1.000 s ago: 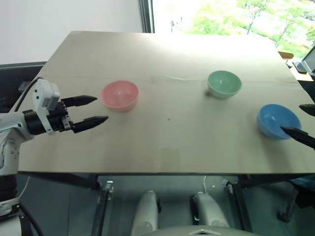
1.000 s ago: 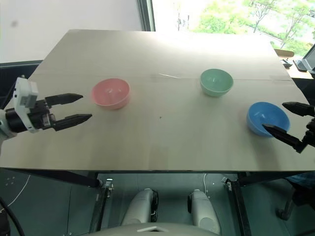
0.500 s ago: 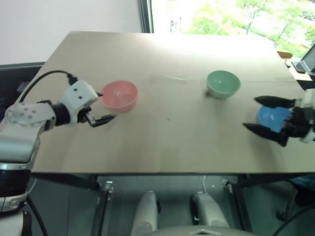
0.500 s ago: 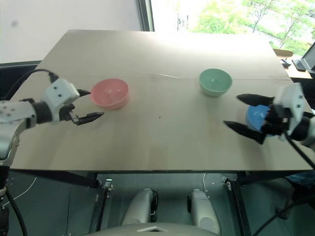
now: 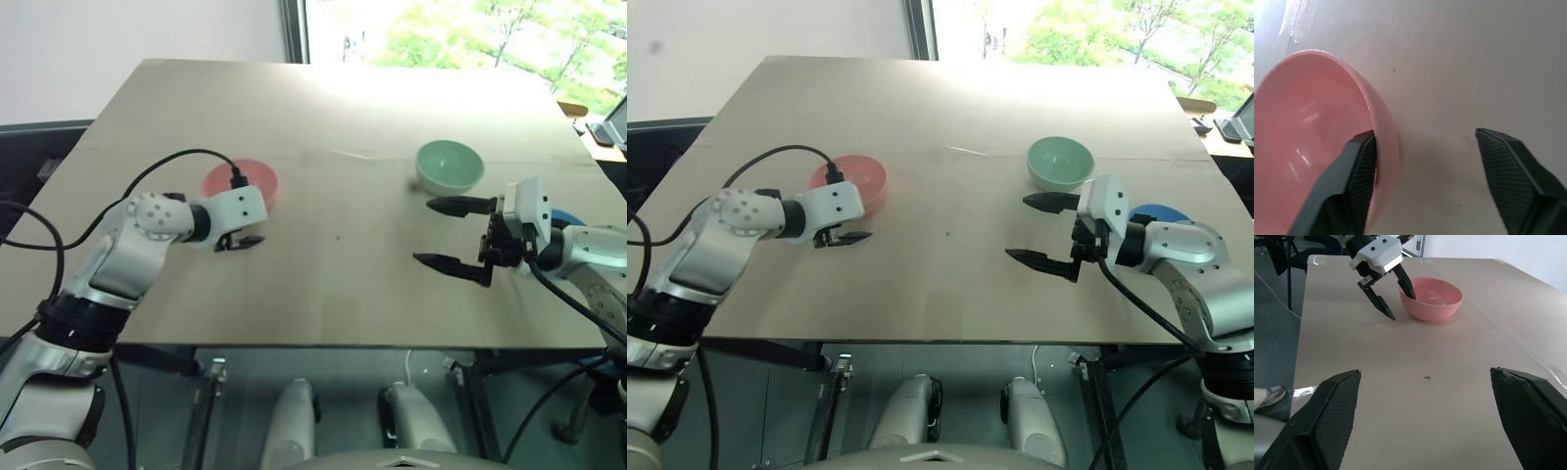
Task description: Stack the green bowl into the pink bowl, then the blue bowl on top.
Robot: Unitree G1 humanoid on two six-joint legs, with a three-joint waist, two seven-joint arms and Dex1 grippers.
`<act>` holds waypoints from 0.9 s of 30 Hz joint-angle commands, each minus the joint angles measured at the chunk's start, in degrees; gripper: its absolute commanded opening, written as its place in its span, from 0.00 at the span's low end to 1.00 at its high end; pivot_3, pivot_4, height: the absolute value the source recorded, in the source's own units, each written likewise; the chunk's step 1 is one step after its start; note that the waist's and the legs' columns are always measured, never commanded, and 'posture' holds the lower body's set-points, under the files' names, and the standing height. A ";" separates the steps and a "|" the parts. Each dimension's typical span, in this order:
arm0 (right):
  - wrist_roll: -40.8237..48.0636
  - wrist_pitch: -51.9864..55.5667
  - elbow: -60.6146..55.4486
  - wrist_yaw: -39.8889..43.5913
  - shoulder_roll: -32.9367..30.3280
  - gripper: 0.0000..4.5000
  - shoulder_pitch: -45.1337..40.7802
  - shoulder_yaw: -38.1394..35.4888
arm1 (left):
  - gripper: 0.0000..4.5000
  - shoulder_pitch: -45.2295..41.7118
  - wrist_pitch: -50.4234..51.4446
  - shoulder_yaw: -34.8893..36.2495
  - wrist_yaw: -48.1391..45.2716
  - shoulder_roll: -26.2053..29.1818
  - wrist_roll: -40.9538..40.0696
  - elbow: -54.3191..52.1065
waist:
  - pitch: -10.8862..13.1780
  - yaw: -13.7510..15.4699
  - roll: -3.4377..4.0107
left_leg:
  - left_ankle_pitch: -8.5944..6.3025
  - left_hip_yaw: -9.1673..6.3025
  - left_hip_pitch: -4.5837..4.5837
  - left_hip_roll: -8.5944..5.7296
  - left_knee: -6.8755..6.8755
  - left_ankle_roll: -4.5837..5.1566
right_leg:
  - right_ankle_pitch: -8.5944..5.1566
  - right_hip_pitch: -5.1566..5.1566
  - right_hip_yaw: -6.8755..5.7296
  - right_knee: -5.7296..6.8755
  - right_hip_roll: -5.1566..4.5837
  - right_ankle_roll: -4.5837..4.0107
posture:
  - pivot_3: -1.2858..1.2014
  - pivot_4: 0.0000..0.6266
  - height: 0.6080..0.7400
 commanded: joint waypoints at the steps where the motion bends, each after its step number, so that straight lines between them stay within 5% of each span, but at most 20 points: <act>1: -0.36 -1.48 -1.13 -0.75 0.26 1.00 0.01 -1.06 | 0.29 -2.42 -1.63 -0.19 0.41 -0.63 2.72 2.79 | 0.00 -0.11 0.00 | 0.00 0.00 0.01 0.00 0.00 0.00 | 0.00 0.00 0.00 0.00 0.00 0.00 | 0.52 0.24 1.00; 4: -0.53 -1.78 -1.46 -1.12 0.17 1.00 0.80 -1.39 | 0.01 -3.42 -2.08 0.04 0.21 -1.81 3.42 4.64 | 0.00 -0.21 0.00 | 0.00 -0.02 0.01 0.01 0.00 0.00 | 0.00 -0.01 0.00 0.03 0.02 0.00 | 0.52 0.24 1.00; 14: 1.76 1.32 -7.23 -2.99 -2.64 1.00 8.38 -5.79 | 0.01 -2.86 -10.85 -0.65 -11.98 -6.94 -6.40 -3.44 | 0.00 0.36 0.00 | 0.00 -0.03 -0.04 0.00 0.04 0.00 | 0.00 0.00 -0.01 0.04 -0.01 0.00 | 0.52 0.24 1.00; 23: 2.31 4.24 -12.68 -7.26 -2.72 1.00 13.42 -7.77 | 0.01 -7.92 -19.23 -4.98 -17.61 -14.49 -6.34 8.46 | -0.02 -0.19 0.02 | 0.01 -0.07 0.07 -0.01 0.21 0.01 | 0.00 0.03 0.00 0.32 0.03 0.00 | 0.52 0.24 1.00; 27: 1.78 5.13 -13.55 -9.48 -2.37 1.00 14.33 -8.15 | 0.25 -9.83 -22.06 -4.88 -17.22 -17.52 -5.89 13.01 | -0.01 -0.18 0.01 | 0.01 -0.08 0.06 -0.02 0.22 0.01 | -0.01 0.03 0.01 0.33 0.02 0.00 | 0.52 0.24 1.00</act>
